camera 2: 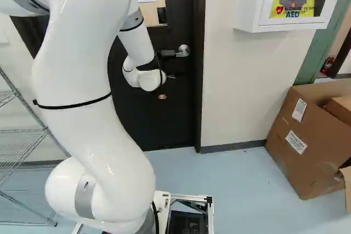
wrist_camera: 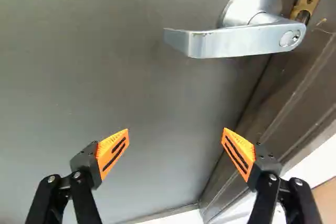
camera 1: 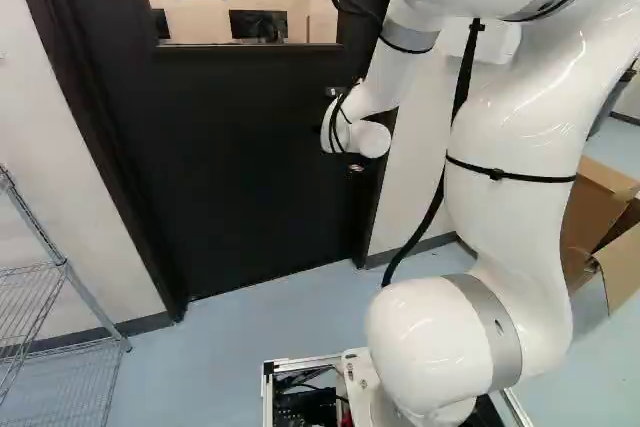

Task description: Open the door and move inside

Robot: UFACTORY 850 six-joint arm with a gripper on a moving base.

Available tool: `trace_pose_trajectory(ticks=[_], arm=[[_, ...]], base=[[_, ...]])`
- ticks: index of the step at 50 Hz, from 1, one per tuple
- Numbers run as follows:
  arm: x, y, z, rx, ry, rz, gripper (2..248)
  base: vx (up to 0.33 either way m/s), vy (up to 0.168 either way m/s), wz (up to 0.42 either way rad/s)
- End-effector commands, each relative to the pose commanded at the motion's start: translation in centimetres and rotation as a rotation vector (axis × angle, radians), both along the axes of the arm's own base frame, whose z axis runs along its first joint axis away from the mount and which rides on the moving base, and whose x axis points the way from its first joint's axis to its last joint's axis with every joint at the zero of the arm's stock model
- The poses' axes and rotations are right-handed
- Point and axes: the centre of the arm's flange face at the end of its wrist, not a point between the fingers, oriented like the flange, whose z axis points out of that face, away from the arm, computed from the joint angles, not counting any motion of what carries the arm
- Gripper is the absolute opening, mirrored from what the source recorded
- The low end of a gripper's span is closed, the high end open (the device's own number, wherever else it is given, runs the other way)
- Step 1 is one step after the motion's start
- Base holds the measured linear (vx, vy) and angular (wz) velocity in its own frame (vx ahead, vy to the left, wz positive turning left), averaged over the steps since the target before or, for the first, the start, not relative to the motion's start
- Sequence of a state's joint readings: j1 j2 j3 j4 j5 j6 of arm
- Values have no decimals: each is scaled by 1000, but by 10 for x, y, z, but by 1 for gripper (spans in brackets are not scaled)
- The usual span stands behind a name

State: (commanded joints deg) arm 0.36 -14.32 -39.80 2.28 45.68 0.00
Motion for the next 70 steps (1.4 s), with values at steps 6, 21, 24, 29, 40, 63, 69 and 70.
trace_pose_trajectory(ticks=[6,21,24,29,40,63,69,70], arm=[[3,-2,-2,14,18,-28,247],[12,-7,-7,56,64,-103,247],[14,-8,-8,66,71,-119,247],[19,-10,-9,82,75,-149,247],[31,-15,-11,121,72,-218,247],[63,-17,-16,190,54,-330,247],[73,-15,-17,194,49,-329,247],[75,-14,-17,194,48,-329,247]], base=[[0,0,0],[0,0,0],[0,0,0],[0,0,0],[0,0,0],[0,0,0],[0,0,0],[0,0,0]])
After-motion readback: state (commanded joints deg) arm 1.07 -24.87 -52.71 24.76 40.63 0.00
